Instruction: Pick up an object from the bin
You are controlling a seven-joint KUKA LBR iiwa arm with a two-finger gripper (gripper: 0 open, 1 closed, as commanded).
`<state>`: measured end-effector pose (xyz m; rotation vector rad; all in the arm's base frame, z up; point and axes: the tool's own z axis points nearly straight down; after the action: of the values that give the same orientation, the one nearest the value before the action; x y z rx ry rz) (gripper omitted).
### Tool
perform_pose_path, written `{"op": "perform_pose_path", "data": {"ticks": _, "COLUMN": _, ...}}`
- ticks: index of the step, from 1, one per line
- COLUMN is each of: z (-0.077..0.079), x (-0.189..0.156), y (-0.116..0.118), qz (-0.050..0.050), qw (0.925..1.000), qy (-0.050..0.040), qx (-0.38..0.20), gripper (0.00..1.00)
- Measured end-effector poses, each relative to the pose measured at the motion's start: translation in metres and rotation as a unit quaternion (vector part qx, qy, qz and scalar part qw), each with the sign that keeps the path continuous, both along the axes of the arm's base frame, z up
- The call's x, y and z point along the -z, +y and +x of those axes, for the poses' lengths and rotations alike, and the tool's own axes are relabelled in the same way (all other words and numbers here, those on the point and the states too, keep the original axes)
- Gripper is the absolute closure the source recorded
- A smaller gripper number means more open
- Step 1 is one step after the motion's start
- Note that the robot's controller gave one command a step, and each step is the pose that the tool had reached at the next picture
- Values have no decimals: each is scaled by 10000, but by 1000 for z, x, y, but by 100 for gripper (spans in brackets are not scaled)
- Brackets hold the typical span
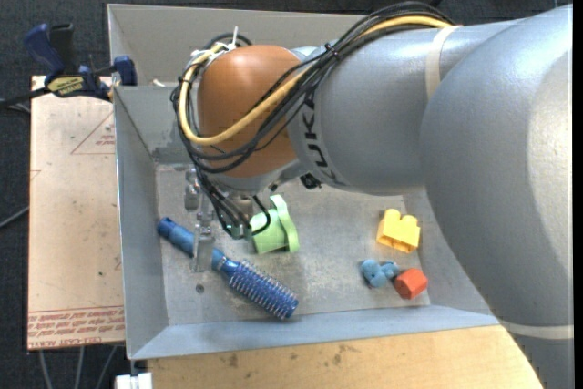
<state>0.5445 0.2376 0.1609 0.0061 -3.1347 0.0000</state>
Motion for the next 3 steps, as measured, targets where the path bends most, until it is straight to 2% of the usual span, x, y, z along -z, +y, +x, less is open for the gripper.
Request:
{"op": "perform_pose_path", "data": {"ticks": 1, "z": 19, "x": 94, "y": -19, "qz": -1, "qw": 9947, "qy": -12, "qx": -1030, "gripper": 0}}
{"op": "perform_pose_path", "data": {"ticks": 2, "z": 20, "x": 91, "y": -18, "qz": 10, "qw": 9947, "qy": -32, "qx": -1028, "gripper": 100}}
{"op": "perform_pose_path", "data": {"ticks": 3, "z": 20, "x": 91, "y": -18, "qz": 12, "qw": 9947, "qy": -34, "qx": -1029, "gripper": 0}}
